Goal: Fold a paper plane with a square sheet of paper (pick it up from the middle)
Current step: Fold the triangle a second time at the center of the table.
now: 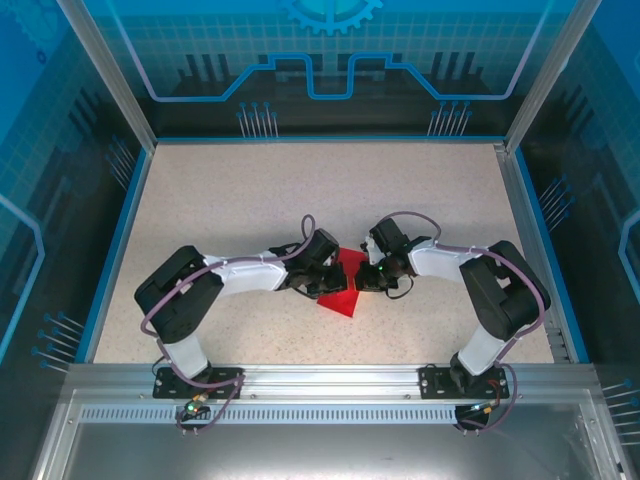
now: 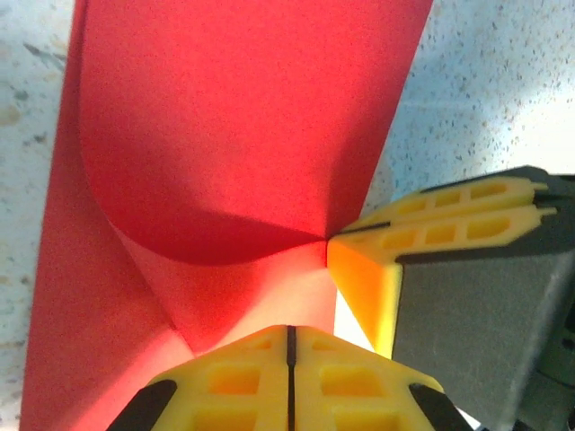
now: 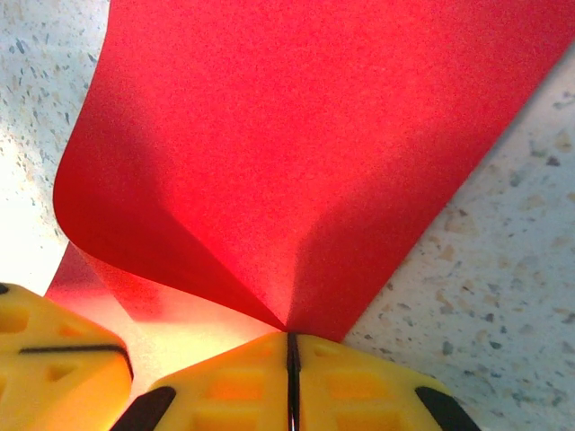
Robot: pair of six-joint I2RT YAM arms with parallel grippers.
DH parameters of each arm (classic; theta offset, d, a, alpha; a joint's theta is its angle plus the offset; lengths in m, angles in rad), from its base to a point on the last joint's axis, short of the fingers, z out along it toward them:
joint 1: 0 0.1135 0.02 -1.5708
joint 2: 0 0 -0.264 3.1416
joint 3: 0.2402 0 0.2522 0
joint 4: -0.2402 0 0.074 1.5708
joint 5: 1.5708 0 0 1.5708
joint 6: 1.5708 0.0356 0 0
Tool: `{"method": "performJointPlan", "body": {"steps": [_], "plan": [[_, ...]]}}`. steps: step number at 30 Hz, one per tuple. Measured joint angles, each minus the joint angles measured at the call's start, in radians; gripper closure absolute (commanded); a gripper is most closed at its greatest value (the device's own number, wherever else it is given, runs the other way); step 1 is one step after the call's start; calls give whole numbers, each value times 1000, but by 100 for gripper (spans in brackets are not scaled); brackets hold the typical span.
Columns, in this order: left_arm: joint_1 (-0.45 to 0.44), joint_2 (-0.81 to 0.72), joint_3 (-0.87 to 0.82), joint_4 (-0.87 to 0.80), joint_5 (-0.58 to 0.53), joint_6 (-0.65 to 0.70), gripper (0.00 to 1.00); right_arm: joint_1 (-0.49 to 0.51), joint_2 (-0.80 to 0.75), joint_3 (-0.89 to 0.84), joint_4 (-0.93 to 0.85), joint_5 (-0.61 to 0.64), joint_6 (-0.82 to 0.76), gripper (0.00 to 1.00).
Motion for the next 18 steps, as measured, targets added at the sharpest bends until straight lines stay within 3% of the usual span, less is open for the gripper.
{"method": "performJointPlan", "body": {"steps": [18], "plan": [[27, 26, 5, -15, -21, 7, 89, 0, 1, 0, 0, -1, 0, 91]]}}
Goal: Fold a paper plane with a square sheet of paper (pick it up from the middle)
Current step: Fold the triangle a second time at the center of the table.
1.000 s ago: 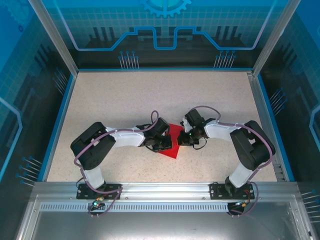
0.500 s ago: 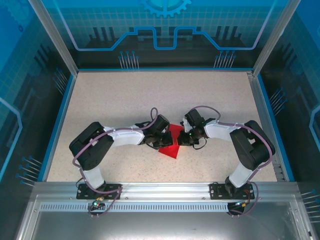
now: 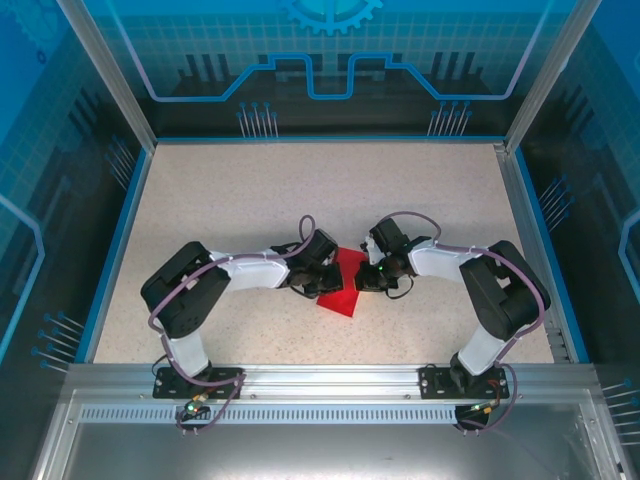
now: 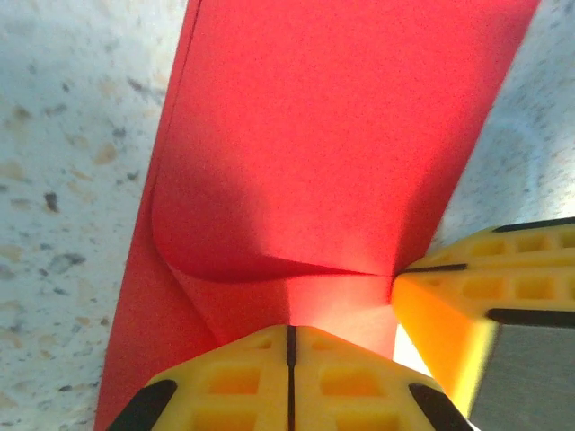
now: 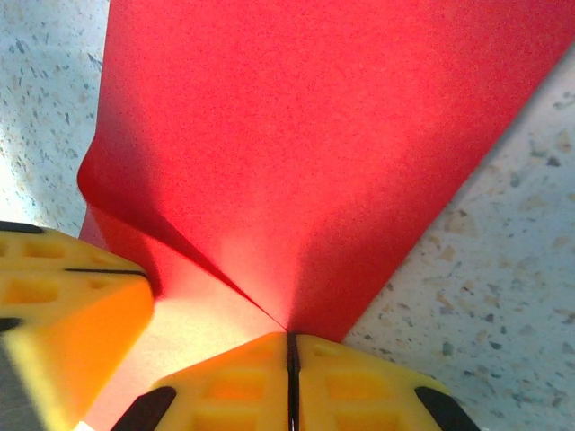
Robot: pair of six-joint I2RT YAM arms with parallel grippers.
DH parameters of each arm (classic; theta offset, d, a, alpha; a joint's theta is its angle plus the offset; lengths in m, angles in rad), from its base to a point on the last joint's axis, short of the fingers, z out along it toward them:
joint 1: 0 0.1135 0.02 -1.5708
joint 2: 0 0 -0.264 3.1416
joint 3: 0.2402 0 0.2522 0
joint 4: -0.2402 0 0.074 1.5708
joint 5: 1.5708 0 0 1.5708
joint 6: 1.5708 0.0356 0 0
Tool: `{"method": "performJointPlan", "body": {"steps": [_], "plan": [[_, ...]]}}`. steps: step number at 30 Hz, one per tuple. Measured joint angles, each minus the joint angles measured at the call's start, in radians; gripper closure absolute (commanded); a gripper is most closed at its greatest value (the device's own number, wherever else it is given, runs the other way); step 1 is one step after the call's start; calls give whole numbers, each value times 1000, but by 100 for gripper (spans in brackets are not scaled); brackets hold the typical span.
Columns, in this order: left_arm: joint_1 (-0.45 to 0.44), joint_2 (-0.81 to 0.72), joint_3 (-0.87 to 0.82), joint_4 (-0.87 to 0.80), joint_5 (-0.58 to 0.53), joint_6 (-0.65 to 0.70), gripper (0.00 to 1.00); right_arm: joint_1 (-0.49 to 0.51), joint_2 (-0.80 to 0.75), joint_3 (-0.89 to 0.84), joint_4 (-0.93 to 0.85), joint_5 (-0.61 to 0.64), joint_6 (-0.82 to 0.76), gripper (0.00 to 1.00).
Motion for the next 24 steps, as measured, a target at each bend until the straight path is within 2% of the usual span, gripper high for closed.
{"method": "performJointPlan", "body": {"steps": [24], "plan": [[16, 31, 18, -41, 0, 27, 92, 0, 2, 12, -16, -1, -1, 92]]}}
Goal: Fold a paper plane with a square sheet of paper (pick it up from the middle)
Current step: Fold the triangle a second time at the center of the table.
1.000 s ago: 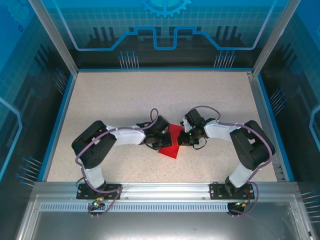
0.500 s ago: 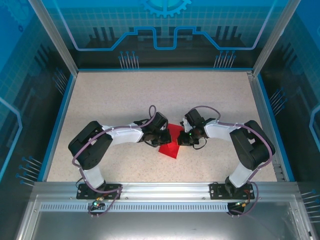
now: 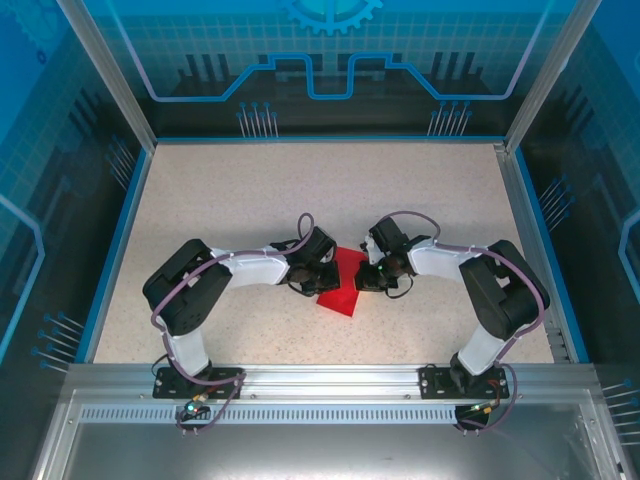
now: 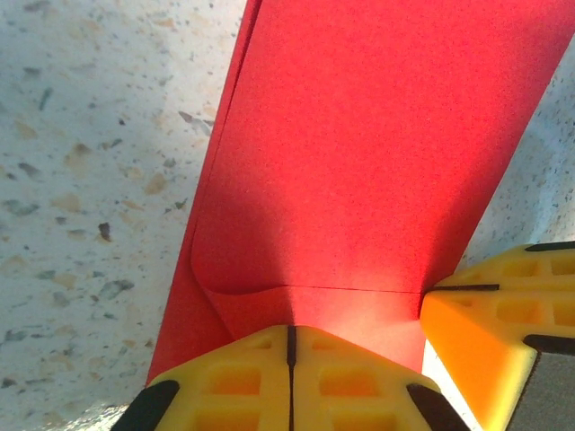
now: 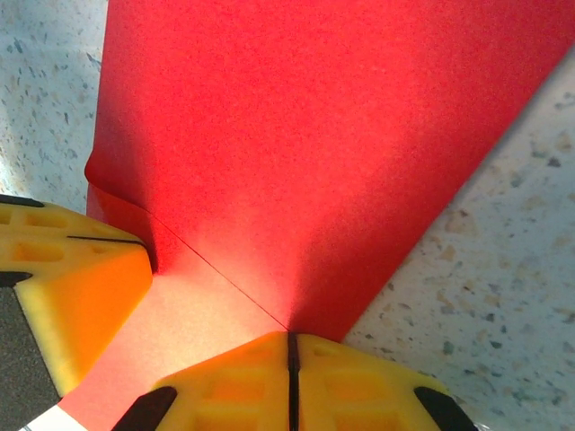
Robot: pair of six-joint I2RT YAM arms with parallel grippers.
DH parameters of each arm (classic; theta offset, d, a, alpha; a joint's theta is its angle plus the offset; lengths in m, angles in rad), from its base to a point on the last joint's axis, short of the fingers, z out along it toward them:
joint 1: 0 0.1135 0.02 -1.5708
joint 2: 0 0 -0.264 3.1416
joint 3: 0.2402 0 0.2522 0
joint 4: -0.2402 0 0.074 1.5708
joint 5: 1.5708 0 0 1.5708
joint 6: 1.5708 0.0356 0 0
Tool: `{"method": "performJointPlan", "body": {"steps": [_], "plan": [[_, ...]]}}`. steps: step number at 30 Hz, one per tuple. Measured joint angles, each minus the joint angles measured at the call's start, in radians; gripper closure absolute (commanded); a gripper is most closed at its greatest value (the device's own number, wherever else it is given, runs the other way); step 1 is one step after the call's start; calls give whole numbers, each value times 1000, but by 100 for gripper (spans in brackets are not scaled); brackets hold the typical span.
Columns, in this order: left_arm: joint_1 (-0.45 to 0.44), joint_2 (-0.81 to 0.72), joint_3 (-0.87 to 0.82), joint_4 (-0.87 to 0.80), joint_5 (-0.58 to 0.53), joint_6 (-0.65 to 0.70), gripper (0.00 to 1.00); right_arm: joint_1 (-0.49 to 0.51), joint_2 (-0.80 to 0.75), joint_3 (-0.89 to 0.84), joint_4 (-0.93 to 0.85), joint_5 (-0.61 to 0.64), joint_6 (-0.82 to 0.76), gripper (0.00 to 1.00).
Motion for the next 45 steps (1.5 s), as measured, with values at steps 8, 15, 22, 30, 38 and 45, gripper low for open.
{"method": "performJointPlan", "body": {"steps": [8, 15, 22, 30, 38, 45], "plan": [[0, 0, -3, 4, 2, -1, 92, 4, -70, -2, 5, 2, -1, 91], [5, -2, -14, 24, 12, -2, 92, 63, -188, -40, 55, 4, 20, 91], [5, -2, -16, 27, 16, -5, 92, 154, -192, -121, 76, -5, 78, 92], [5, -4, -20, 33, 16, -5, 92, 185, -148, -131, 106, -15, 109, 92], [5, -4, -20, 33, 16, -5, 92, 196, -134, -131, 101, -1, 112, 92], [5, -4, -20, 33, 16, -7, 92, 197, -103, -130, 94, 8, 111, 92]]}}
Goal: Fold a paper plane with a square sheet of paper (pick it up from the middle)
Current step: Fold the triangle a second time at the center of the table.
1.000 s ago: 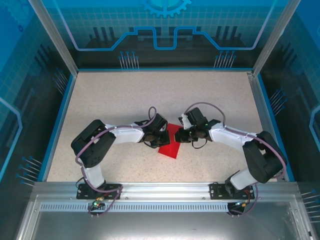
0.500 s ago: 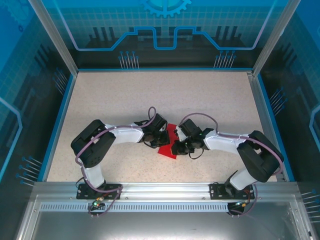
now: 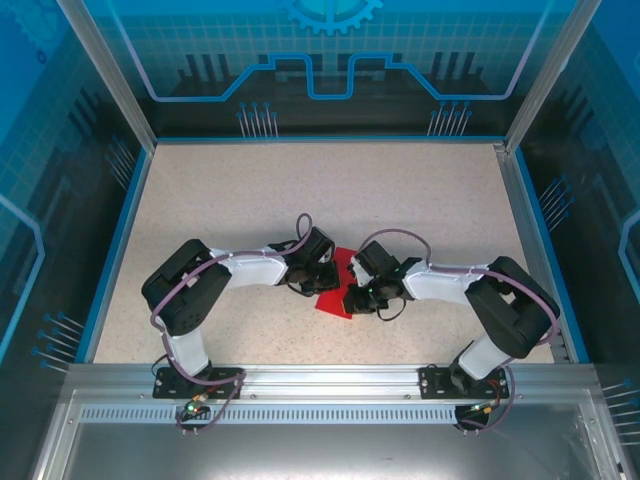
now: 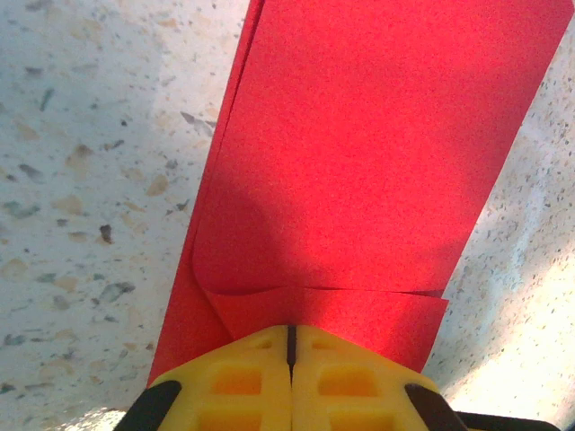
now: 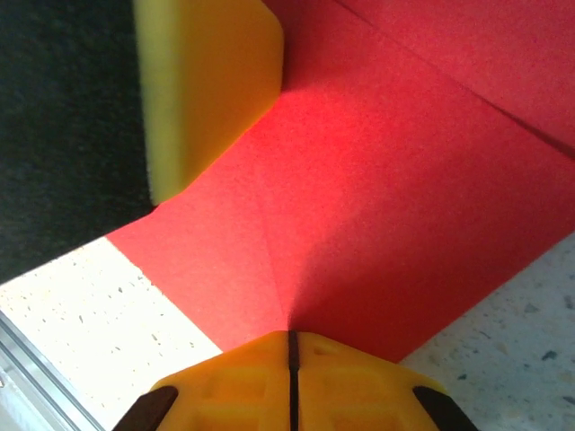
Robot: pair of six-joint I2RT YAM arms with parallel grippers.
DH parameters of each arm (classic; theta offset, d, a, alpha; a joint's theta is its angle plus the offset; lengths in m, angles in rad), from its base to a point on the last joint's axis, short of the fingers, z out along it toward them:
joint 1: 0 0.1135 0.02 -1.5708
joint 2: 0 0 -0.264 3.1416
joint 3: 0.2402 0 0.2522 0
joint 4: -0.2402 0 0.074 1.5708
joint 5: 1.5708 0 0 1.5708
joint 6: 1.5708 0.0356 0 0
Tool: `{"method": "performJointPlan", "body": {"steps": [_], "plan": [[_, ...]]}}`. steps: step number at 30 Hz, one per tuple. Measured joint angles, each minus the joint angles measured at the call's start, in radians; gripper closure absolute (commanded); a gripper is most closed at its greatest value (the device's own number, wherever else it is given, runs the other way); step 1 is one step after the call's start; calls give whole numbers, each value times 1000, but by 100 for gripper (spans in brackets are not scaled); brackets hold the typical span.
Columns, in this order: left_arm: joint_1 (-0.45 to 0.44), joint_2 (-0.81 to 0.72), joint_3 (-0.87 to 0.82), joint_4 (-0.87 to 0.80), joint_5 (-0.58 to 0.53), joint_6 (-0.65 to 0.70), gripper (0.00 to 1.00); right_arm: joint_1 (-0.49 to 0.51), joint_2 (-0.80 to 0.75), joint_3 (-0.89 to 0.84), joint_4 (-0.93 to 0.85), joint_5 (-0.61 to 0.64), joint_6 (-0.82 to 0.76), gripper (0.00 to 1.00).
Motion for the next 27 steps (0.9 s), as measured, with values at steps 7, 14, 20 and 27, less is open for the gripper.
{"method": "performJointPlan", "body": {"steps": [7, 14, 20, 27], "plan": [[0, 0, 0, -1, 0, -2, 92, 0, 5, 10, -14, 6, -8, 92], [0, 0, 0, 1, 0, -2, 92, 1, 5, 22, -37, 11, -22, 92], [0, 0, 0, 1, 0, -2, 92, 1, 12, 56, -51, 13, -22, 92], [0, 0, 0, 1, 0, -3, 92, 1, 61, 79, -37, 14, -22, 92]]}}
